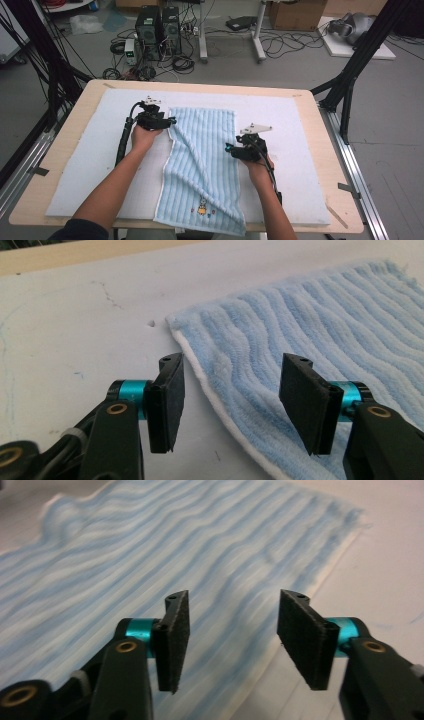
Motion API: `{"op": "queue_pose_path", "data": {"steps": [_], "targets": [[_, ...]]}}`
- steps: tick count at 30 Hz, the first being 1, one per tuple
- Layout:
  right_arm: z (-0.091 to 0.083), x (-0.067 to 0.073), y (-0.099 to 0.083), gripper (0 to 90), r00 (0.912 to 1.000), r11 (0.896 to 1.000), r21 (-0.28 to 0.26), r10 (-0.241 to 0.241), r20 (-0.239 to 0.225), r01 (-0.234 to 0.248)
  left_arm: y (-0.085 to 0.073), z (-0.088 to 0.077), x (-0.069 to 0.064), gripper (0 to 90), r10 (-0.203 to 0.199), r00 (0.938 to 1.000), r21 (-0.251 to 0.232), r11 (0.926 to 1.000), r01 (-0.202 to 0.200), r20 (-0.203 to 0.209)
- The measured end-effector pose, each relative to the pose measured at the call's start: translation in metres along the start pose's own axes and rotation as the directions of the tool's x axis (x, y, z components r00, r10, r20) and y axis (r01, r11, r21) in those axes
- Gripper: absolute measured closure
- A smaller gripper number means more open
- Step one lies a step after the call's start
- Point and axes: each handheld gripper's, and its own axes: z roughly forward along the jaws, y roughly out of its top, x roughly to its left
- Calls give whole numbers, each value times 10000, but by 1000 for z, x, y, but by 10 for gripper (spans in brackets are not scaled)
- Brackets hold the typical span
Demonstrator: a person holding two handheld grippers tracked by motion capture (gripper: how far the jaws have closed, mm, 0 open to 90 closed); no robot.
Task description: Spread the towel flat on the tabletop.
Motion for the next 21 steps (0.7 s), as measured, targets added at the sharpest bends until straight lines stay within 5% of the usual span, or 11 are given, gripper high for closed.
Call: {"op": "queue_pose_path", "data": {"steps": [8, 12, 14, 16, 18, 20, 21], "targets": [[41, -32, 20, 599, 9883, 9954, 448, 781, 1311, -846, -7, -8, 2, 438, -271, 9992, 115, 9996, 268, 304], [55, -39, 20, 821, 9823, 9916, 506, 1105, 1512, -1194, -7, -12, 2, 435, -230, 9989, 421, 9989, 212, 418], [59, -39, 24, 867, 9841, 9931, 663, 851, 1562, -964, -6, -14, -2, 435, -118, 9992, 448, 9989, 100, 391], [61, -37, 30, 871, 9616, 9937, 1000, 208, 2735, -499, -5, -15, -5, 435, -15, 9991, 519, 9987, -7, 413], [62, -38, 30, 862, 9294, 9927, 984, 289, 3679, -698, -5, -14, -9, 434, 8, 9986, 520, 9986, -36, 529], [62, -39, 29, 798, 9199, 9916, 818, 612, 3874, -1004, -5, -13, -13, 437, 160, 9974, 598, 9980, -202, 700], [61, -38, 29, 753, 9238, 9923, 768, 608, 3781, -967, -6, -11, -15, 437, 138, 9969, 586, 9981, -184, 768]]}}
